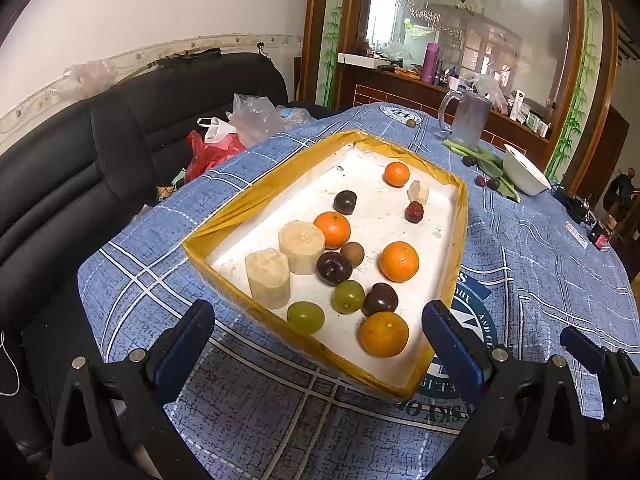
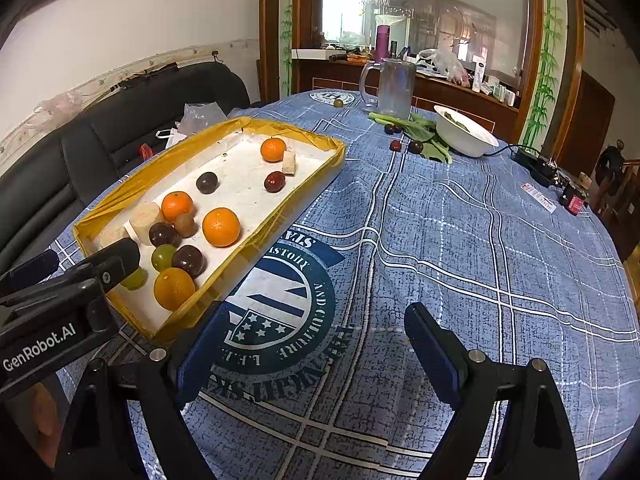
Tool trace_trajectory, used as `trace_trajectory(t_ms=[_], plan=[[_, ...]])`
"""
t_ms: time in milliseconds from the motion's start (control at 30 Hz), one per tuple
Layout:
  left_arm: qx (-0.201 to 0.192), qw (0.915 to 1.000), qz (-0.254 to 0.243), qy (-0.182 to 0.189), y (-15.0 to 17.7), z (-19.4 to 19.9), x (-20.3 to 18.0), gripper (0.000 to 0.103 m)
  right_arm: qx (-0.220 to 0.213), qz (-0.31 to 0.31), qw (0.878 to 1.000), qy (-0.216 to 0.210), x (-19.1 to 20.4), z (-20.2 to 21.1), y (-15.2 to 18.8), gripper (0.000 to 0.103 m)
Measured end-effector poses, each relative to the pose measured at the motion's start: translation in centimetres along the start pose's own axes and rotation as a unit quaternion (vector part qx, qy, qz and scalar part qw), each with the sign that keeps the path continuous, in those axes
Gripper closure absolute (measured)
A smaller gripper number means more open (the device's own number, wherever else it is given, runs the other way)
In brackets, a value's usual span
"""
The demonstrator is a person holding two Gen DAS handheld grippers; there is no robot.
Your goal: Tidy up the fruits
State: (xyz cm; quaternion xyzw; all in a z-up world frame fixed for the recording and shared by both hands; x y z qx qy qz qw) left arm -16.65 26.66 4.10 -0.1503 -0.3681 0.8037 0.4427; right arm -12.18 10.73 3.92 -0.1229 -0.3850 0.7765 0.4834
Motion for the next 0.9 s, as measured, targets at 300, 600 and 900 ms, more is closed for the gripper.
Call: trace_trajectory(t_ms=[300,600,900], plan=[[0.003,1.0,0.0,0.001,0.1,-0.2,-0.1,0.0,0.003,0.006,1.0,0.001,0.4,-0.3,-0.2,0.011],[-0.001,0.9999,0.009,-0.004,-0.2,-0.5,0.7,0.0,0.002,0.035,0.999,0.002,1.8,-0.5,-1.1,0.011],[-0.02,0.9996,0.012,-0.019,-1.6,1.0,1.4,0.0,-0.007,0.051,0.999,-0.016,2.8,-0.3,-2.2,0.011]])
Point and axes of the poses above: each gripper's, at about its wrist camera, not at the fingertips, and z roughly against the way its jaws point, x to its left, y to its underside, the point moved 2 cm from there along -z, roughly the way its jaws point, and after that the axes turned 15 degrees about -y, right-handed, at the moved point
